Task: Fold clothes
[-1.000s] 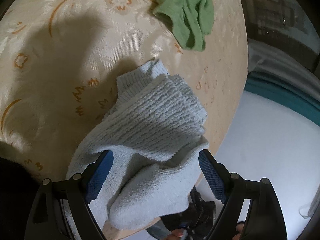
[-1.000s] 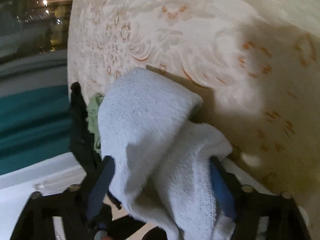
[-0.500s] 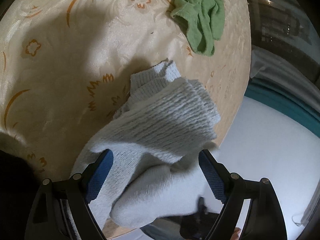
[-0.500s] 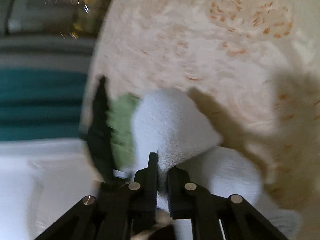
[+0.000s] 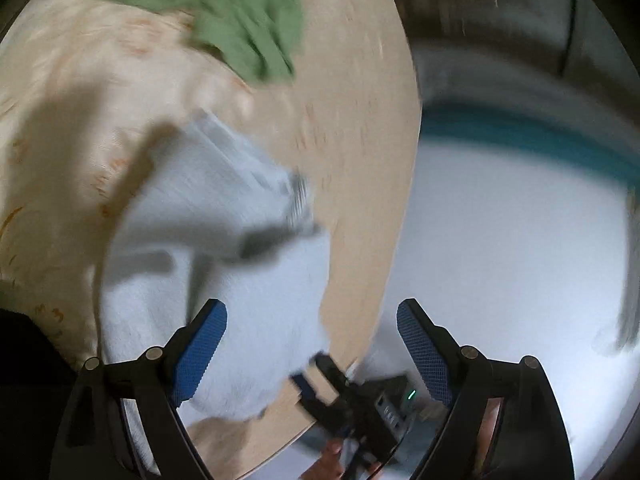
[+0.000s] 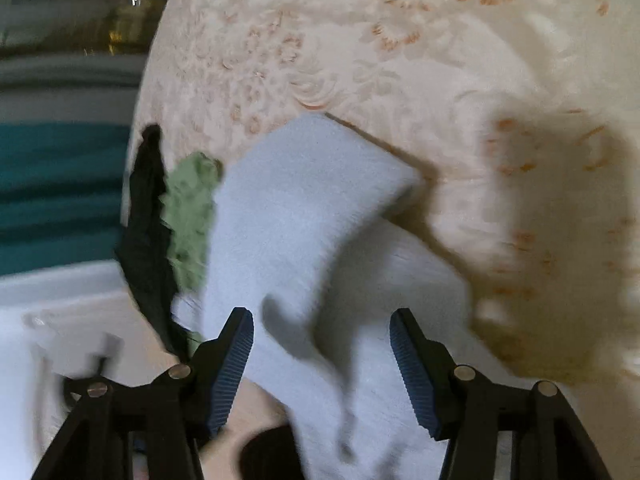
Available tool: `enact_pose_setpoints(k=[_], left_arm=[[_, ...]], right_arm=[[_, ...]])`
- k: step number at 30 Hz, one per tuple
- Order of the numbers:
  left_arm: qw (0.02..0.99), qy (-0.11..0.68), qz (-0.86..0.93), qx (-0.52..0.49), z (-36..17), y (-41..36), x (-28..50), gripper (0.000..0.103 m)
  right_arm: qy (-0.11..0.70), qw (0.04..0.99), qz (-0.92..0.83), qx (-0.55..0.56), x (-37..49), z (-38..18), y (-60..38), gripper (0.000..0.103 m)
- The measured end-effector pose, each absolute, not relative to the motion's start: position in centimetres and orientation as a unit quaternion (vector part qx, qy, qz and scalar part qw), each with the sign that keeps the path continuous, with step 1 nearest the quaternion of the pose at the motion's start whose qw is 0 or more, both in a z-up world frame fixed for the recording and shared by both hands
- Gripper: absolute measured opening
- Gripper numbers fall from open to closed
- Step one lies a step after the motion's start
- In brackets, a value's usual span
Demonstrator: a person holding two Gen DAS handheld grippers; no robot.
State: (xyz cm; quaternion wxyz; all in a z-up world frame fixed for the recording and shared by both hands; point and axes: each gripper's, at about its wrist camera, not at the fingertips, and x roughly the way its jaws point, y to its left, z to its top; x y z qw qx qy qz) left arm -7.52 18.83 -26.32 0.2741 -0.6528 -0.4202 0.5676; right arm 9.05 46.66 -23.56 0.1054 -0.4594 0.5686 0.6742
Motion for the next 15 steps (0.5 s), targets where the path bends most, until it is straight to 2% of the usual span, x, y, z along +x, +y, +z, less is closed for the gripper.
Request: enact_pose_setpoints(k=[1,3,5,8,11,13,15], left_arm=[[0.294,-0.398,0.566,-0.660,-26.0,20.1,-7.2,0.089],[0.327,-0.373,0.553,-0.669,-26.0,22.0,-5.9,0.089],[0.319,-0.357,0.541,-0.692,-27.3,23.8,-5.4,0.089],[0.275,-0.334,0.535,-0.725,-30.2,25.1,-5.2,0.088],[0.246,-0.383,0.509,-0.730,-32.2,23.5,-5.2,0.088],[0.241,-0.410,0.499,-0.725,-32.4,22.1,-5.2,0.088],[0.239,-0.394,0.519,-0.720,-31.5,21.2,-5.2,0.088]], right_arm=[[0.561,0.106,0.675,-0.467,9.9,-23.6,46.6,0.062],[0.549,0.115,0.673,-0.482,11.7,-24.0,46.7,0.072],[0.533,0.134,0.671,-0.498,13.6,-24.6,46.5,0.078],[0.503,0.134,0.674,-0.524,15.8,-25.4,45.3,0.079],[0.449,0.122,0.683,-0.562,16.0,-26.0,43.0,0.079],[0.379,0.124,0.700,-0.593,15.2,-26.2,41.1,0.079],[0.324,0.132,0.716,-0.604,13.9,-26.3,39.9,0.075]])
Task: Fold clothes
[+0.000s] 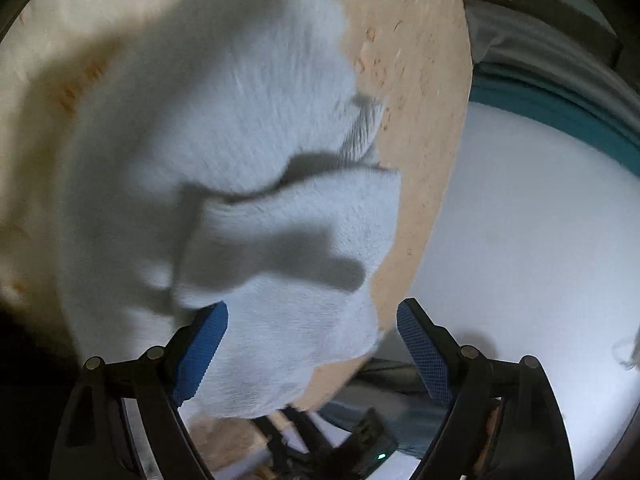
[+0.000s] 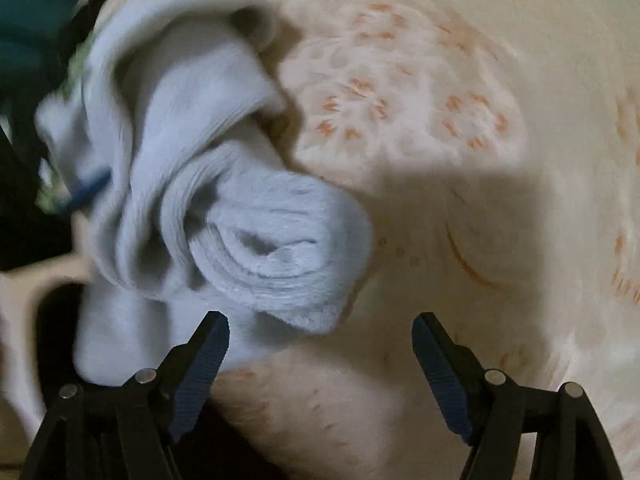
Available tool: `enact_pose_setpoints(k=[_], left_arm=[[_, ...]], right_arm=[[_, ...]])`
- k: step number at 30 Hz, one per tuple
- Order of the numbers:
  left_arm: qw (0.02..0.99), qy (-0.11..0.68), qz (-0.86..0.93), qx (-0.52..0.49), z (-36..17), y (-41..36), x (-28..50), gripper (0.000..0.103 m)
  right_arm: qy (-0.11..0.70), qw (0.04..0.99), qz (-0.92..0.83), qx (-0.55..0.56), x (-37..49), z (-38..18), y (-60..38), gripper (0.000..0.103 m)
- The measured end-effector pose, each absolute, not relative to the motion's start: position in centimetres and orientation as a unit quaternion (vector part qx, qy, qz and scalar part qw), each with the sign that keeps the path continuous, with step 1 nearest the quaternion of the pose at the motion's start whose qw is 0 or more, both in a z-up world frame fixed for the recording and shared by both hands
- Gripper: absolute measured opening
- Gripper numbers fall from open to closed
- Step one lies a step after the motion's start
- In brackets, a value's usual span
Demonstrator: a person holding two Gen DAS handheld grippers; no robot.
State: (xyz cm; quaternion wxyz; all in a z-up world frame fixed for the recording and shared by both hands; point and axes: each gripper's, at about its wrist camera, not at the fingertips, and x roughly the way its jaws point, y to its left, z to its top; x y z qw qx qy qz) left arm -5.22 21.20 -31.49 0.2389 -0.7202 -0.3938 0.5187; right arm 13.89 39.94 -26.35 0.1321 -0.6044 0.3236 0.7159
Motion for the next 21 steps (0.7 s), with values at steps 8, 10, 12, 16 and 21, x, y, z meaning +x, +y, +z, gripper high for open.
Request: enact_pose_setpoints(k=[8,10,12,16,21], left_arm=[[0.254,-0.394,0.537,-0.701,-29.9,19.5,-4.6,0.089],[0.258,-0.394,0.540,-0.697,-29.9,19.2,-4.2,0.089],[0.258,-0.398,0.544,-0.692,-29.9,18.6,-4.1,0.089],[0.250,-0.399,0.547,-0.692,-30.0,18.2,-4.3,0.089],[0.232,-0.404,0.537,-0.703,-31.3,18.0,-4.6,0.089]], right_arm=[[0.261,0.212,0.721,-0.606,8.9,-27.1,40.2,0.060],[0.279,0.222,0.722,-0.593,9.1,-27.0,41.1,0.053],[0.351,0.253,0.704,-0.564,10.3,-27.3,43.3,0.049],[0.500,0.290,0.619,-0.532,12.4,-30.7,48.0,0.050],[0.438,0.269,0.655,-0.553,11.2,-28.0,47.8,0.050]])
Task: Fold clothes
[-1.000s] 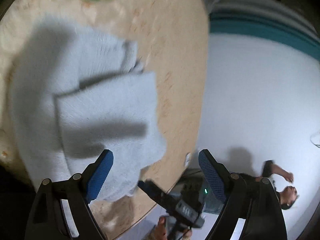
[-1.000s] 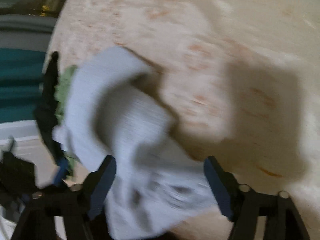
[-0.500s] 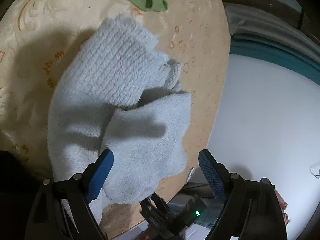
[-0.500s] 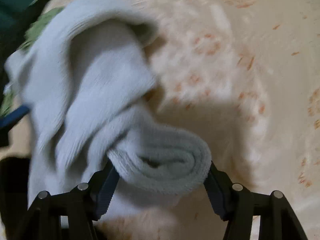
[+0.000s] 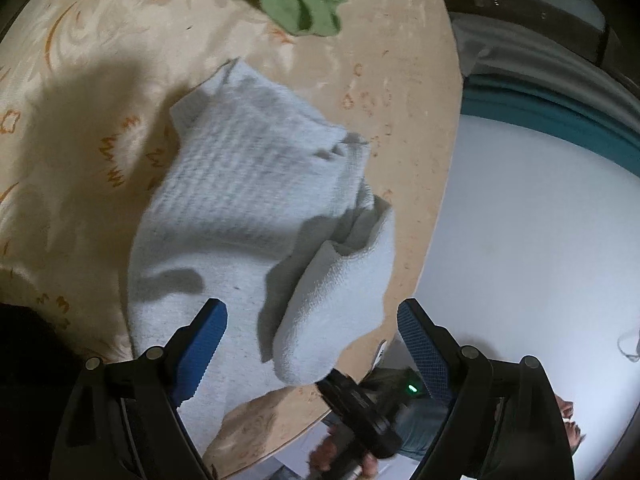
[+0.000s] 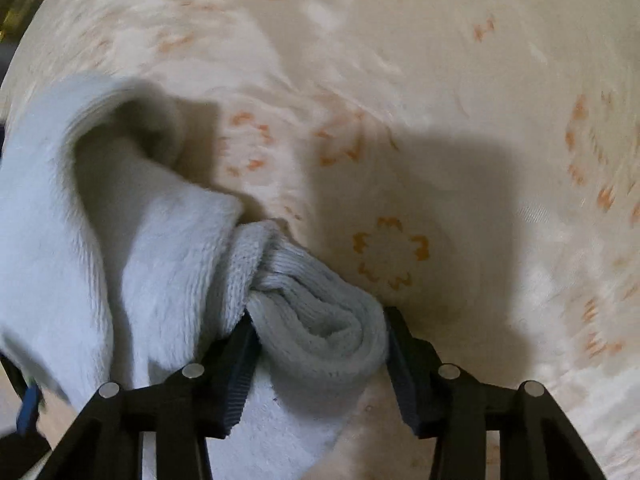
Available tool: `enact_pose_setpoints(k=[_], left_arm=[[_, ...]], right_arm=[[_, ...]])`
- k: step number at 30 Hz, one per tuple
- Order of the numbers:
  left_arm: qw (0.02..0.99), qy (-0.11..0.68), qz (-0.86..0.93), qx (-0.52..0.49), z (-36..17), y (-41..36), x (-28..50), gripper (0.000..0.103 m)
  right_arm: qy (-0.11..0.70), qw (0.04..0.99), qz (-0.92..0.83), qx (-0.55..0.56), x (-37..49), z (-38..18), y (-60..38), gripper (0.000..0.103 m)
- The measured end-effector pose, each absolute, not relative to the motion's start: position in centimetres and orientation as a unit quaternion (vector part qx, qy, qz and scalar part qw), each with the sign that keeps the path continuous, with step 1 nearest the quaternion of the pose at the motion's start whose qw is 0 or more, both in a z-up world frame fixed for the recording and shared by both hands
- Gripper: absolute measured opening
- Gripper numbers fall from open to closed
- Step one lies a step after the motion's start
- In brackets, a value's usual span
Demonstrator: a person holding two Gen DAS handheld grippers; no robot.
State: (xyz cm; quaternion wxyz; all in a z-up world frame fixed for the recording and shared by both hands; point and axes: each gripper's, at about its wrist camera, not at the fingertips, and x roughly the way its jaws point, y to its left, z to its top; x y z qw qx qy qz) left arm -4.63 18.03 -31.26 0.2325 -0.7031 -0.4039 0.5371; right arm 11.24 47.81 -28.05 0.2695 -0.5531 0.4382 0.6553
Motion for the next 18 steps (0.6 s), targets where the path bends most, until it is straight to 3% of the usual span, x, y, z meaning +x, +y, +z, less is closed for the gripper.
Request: enact_pose_setpoints(k=[3,7,9,13,14,16,18], left_arm=[[0.239,-0.415,0.521,-0.707,-31.2,18.3,-4.2,0.089],[0.264,-0.409,0.513,-0.707,-30.7,19.9,-3.7,0.089],[0.274,-0.413,0.506,-0.706,-30.7,21.6,-4.2,0.089],[0.256,-0.407,0.505,-0.717,-32.1,23.4,-5.1,0.089],[0.248,-0.403,0.507,-0.721,-32.6,23.6,-5.2,0.089],[0.205,-0.399,0.512,-0.733,-34.3,22.2,-5.1,0.089],[0.175,-0.423,0.500,-0.735,-35.9,20.6,-4.7,0.089]], right_arm=[[0.398,0.271,0.694,-0.535,11.9,-25.1,47.4,0.052],[0.348,0.242,0.769,-0.479,12.5,-20.5,45.9,0.068],[0.326,0.209,0.784,-0.485,11.7,-20.2,44.6,0.096],[0.259,0.131,0.772,-0.566,7.8,-22.9,41.7,0.090],[0.249,0.103,0.766,-0.584,7.0,-23.6,40.6,0.078],[0.247,0.050,0.744,-0.618,5.7,-25.1,38.7,0.072],[0.261,0.017,0.726,-0.636,5.0,-26.6,37.8,0.048]])
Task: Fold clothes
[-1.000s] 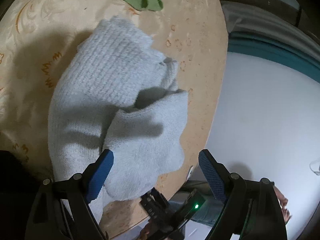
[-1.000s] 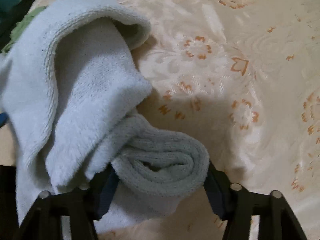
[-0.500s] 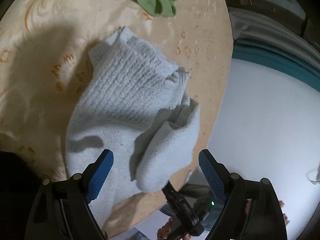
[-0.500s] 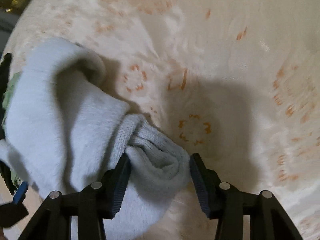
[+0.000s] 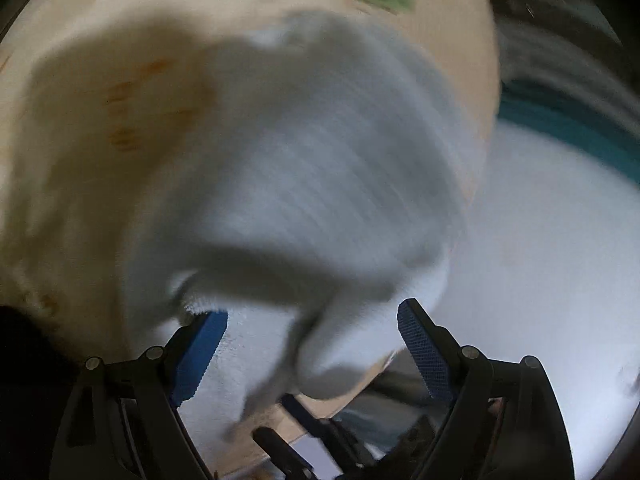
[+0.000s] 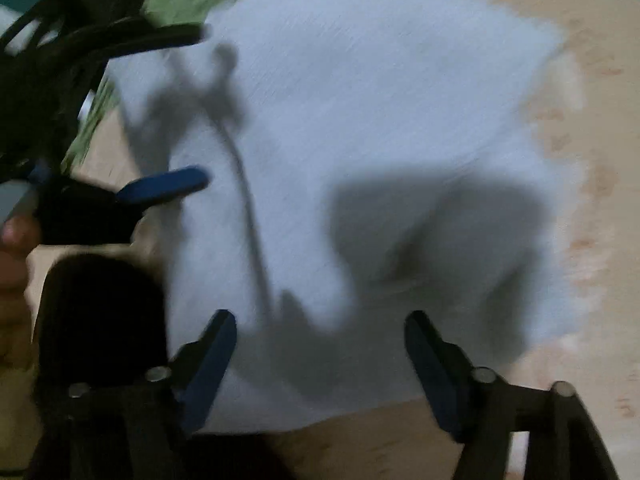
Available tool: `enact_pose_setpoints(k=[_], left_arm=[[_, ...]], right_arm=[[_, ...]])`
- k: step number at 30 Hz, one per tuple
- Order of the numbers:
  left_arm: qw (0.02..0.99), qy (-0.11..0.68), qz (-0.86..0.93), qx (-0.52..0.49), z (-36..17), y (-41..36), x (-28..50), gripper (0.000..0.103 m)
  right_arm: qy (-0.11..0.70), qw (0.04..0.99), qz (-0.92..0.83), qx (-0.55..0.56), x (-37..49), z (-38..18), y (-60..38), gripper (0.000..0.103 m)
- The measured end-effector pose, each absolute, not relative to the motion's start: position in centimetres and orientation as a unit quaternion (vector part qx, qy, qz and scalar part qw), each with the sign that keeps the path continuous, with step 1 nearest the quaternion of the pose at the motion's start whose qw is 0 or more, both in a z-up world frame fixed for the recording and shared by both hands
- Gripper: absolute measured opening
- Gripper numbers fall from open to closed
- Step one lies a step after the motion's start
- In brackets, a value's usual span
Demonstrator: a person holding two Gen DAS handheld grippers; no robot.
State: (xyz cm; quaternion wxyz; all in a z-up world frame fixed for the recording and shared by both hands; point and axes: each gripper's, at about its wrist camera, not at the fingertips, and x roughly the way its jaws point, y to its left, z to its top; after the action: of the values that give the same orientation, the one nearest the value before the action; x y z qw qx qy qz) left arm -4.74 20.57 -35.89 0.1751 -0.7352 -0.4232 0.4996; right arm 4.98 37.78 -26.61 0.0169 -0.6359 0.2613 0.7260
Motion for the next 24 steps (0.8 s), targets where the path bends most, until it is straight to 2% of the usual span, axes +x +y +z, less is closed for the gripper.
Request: enact_pose_setpoints(k=[2,3,5,8,11,14,16,17,18,24], left_arm=[[0.172,-0.452,0.485,-0.728,-36.4,19.3,-4.5,0.089],[0.177,-0.462,0.480,-0.724,-36.4,18.9,-4.4,0.088],[0.188,-0.479,0.472,-0.716,-36.3,18.2,-4.3,0.088],[0.222,-0.470,0.503,-0.690,-33.4,17.5,-4.0,0.088],[0.248,-0.468,0.532,-0.661,-30.5,16.3,-3.5,0.088],[0.253,-0.440,0.585,-0.632,-27.0,15.0,-3.4,0.088],[0.247,-0.414,0.623,-0.616,-24.9,12.9,-2.8,0.088],[0.244,-0.396,0.640,-0.612,-24.0,11.0,-1.6,0.088],[0.241,-0.380,0.652,-0.610,-23.4,10.6,-1.2,0.089],[0.258,-0.351,0.663,-0.609,-23.1,12.0,-0.2,0.089]], right_arm=[[0.277,0.028,0.713,-0.643,4.1,-28.4,38.4,0.036],[0.298,0.052,0.708,-0.639,3.8,-29.2,39.7,0.024],[0.369,0.103,0.689,-0.615,3.4,-30.5,43.2,0.009],[0.503,0.158,0.647,-0.550,4.1,-31.5,48.5,0.006],[0.525,0.220,0.661,-0.488,4.9,-30.0,51.3,0.006],[0.520,0.299,0.683,-0.416,6.6,-27.4,52.7,0.007],[0.519,0.367,0.675,-0.374,8.4,-26.0,53.6,0.019],[0.522,0.383,0.669,-0.366,9.1,-25.7,53.9,0.036],[0.529,0.377,0.668,-0.363,9.5,-25.6,54.0,0.049],[0.459,0.298,0.682,-0.485,11.8,-26.7,51.7,0.050]])
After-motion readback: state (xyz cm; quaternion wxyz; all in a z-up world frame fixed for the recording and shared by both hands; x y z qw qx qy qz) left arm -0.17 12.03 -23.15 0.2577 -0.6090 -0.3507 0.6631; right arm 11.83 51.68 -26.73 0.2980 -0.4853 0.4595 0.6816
